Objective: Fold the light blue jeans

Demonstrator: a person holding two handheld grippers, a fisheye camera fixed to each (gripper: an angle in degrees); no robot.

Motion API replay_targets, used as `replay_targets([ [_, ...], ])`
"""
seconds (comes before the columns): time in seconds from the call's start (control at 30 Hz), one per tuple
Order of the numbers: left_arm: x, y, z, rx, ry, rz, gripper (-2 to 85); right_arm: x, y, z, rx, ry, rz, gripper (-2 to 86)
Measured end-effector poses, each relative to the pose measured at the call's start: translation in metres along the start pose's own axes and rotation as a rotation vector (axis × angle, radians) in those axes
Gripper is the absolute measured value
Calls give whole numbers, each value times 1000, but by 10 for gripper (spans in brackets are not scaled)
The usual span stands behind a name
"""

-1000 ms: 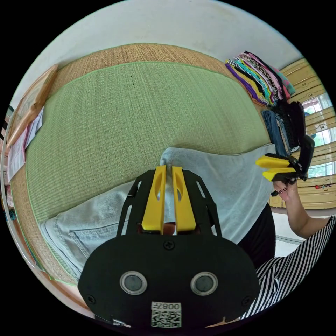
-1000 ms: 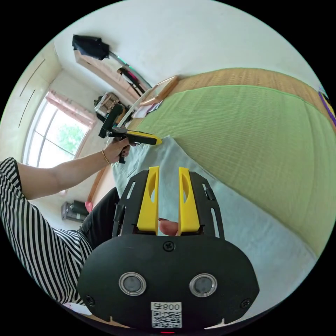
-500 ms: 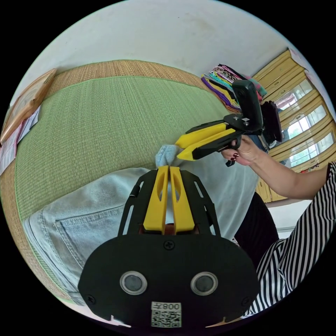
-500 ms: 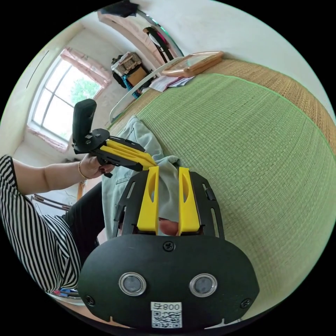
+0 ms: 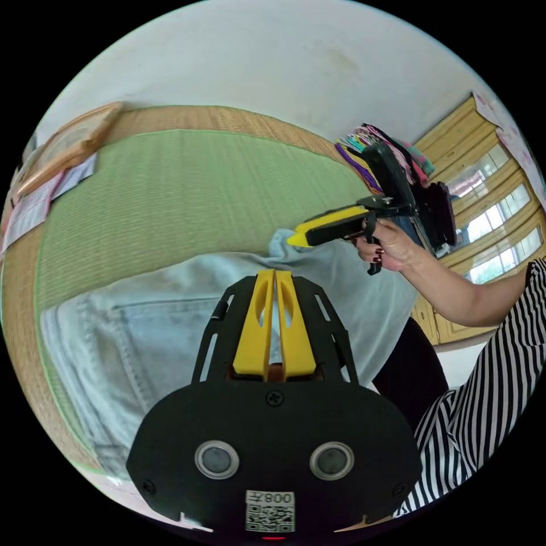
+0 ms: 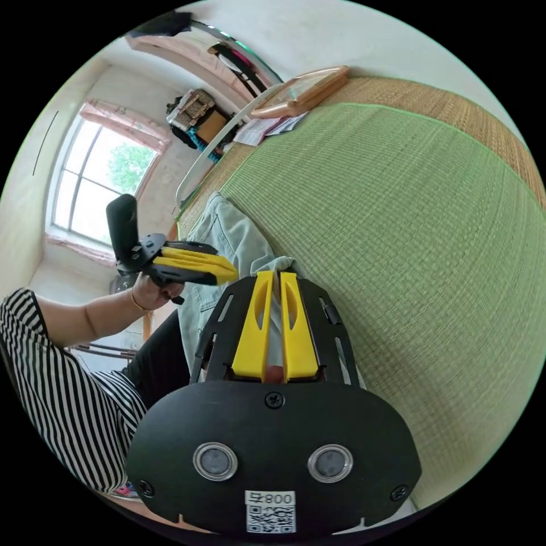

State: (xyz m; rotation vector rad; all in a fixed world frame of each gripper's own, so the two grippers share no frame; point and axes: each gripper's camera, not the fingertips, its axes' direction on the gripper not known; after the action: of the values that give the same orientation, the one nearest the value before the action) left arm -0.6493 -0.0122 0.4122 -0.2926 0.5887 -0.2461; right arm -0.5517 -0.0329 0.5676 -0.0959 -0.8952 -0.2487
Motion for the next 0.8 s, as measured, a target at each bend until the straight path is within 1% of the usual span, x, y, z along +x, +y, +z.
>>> replay_targets([
  [0.07, -36, 20, -49, 70, -101, -123, 28, 4, 0, 0, -4, -9, 14, 22],
  [0.2, -101, 51, -113, 152, -201, -327, 67, 10, -3, -6, 8, 4, 42, 17],
  [0.23, -125, 59, -126, 165, -191, -403, 82, 11, -3, -7, 11, 7, 47, 17],
  [0.27, -147, 64, -135, 177, -144, -457, 94, 12, -3, -8, 13, 8, 56, 18],
  [0.37, -189, 69, -141, 153, -52, -536, 104, 18, -4, -11, 7, -3, 91, 21],
  [0.43, -206, 70, -137, 111, 19, -567, 96, 23, -5, -13, 6, -4, 112, 22],
  [0.47, -211, 71, -136, 105, 80, -558, 72, 28, -5, -15, 2, -1, 133, 20],
  [0.5, -212, 71, -136, 102, 101, -556, 61, 31, -5, -17, 0, 1, 157, 18],
  [0.57, -211, 74, -146, 101, 95, -530, 29, 34, -5, -22, 3, 8, 175, 14],
  [0.63, -210, 79, -159, 127, 91, -523, 20, 35, -2, -33, 23, 10, 187, 11],
  [0.73, -208, 91, -188, 211, 82, -517, 12, 33, 15, -70, 149, -21, 211, 8],
  [0.8, -206, 98, -201, 229, 50, -512, 10, 33, 34, -100, 254, -55, 230, 6],
])
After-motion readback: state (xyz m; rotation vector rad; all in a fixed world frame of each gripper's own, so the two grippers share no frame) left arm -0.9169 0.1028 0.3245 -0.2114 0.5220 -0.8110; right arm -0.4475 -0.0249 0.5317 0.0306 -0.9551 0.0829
